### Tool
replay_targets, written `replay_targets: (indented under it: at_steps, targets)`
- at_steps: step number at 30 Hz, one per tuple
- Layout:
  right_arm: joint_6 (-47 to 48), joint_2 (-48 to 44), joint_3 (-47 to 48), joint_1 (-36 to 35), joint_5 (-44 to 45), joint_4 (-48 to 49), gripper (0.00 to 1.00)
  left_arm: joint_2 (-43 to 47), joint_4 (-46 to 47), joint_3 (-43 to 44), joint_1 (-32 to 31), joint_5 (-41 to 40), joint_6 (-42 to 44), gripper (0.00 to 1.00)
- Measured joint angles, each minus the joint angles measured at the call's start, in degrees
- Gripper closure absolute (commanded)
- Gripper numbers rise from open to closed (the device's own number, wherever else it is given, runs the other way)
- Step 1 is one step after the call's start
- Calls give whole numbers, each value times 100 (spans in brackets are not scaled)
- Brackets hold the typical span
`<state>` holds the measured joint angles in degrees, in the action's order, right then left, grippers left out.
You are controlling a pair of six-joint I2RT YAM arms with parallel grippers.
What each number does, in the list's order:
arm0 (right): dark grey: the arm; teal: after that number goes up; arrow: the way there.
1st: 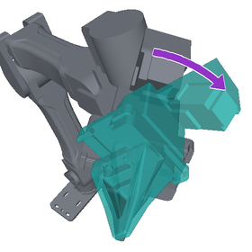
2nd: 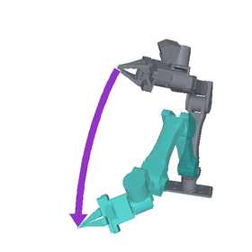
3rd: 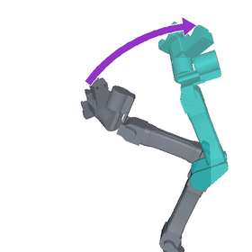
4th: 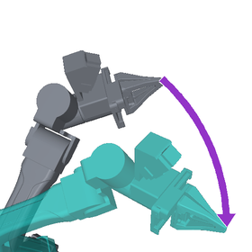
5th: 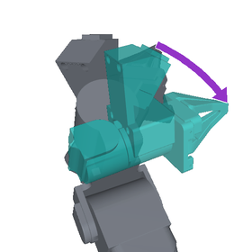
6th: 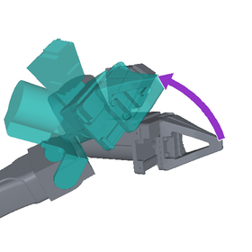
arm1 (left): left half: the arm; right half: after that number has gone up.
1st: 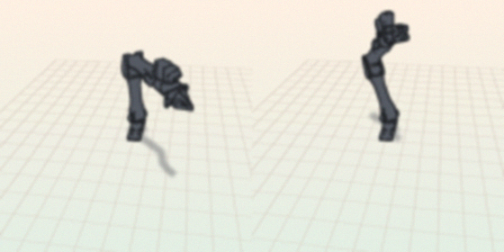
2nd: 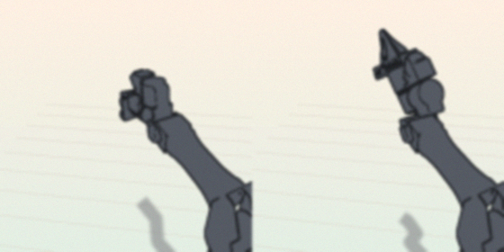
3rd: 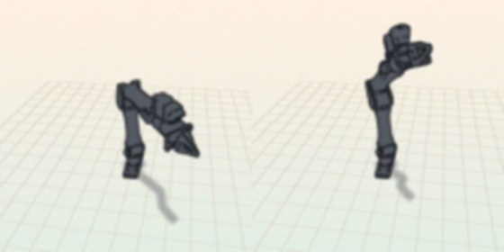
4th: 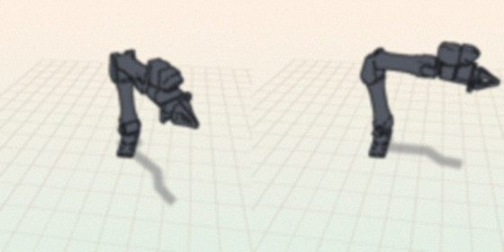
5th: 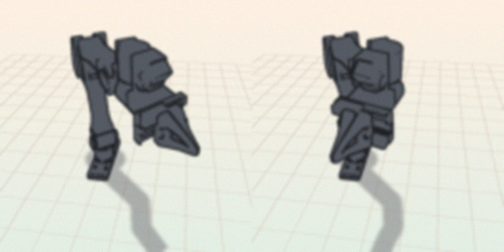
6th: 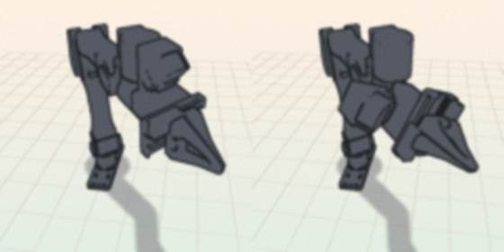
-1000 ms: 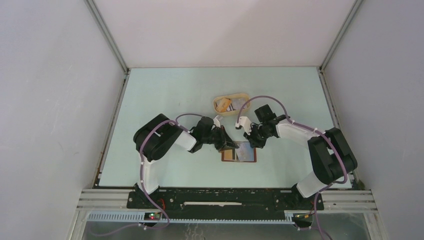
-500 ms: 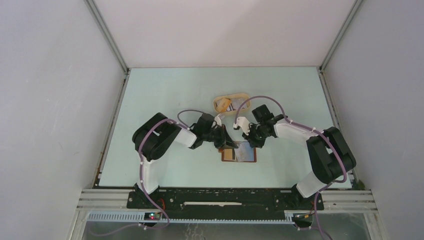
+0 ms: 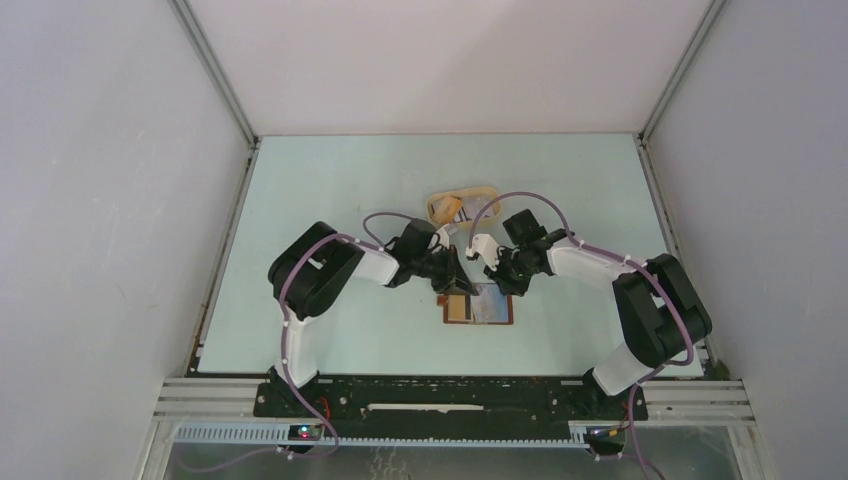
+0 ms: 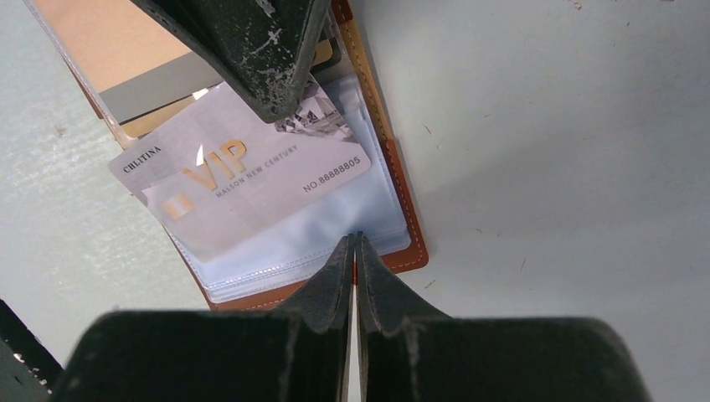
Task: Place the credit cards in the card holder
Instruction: Insert the credit card into the card holder.
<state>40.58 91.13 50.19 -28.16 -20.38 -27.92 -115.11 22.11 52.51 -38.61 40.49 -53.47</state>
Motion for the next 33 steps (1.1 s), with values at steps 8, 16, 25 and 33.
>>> replay_targets:
  at_steps: [8, 16, 25, 33]
  targets:
    - [0, -81, -2, 17, -120, -17, 88, -105, -184, 160, 2, 90, 13, 86]
    - [153, -1075, -348, -380, -955, 232, 86, -127, -212, 164, 0, 107, 9, 78]
    - [413, -863, -420, -1633, -444, 870, 84, -127, -166, 162, 0, 160, -2, 73]
    - [455, -354, -415, -1878, 463, 1158, 84, -127, -144, 162, 0, 179, -4, 71]
